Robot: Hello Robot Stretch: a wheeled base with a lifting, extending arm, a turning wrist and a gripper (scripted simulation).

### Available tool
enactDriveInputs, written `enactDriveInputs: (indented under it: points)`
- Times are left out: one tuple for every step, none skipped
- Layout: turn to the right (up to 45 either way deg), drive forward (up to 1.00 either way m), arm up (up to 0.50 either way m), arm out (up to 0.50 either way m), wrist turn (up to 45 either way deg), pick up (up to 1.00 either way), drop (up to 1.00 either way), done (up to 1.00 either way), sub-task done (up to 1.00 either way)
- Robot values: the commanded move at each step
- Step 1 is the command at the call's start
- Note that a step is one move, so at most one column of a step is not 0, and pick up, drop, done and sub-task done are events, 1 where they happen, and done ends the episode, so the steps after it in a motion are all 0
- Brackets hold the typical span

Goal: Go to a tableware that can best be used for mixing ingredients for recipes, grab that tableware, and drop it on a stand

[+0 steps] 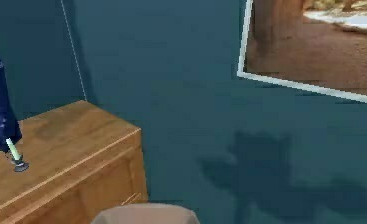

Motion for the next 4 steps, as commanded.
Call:
enactDriveInputs:
  points:
    - [-39.0, 0.0, 0.0, 0.0, 0.0, 0.0, 0.0, 0.0, 0.0]
    - [0.0, 0.5, 0.0, 0.0, 0.0, 0.0, 0.0, 0.0, 0.0]
    - [45.0, 0.0, 0.0, 0.0, 0.0, 0.0, 0.0, 0.0, 0.0]
    - [45.0, 0.0, 0.0, 0.0, 0.0, 0.0, 0.0, 0.0, 0.0]
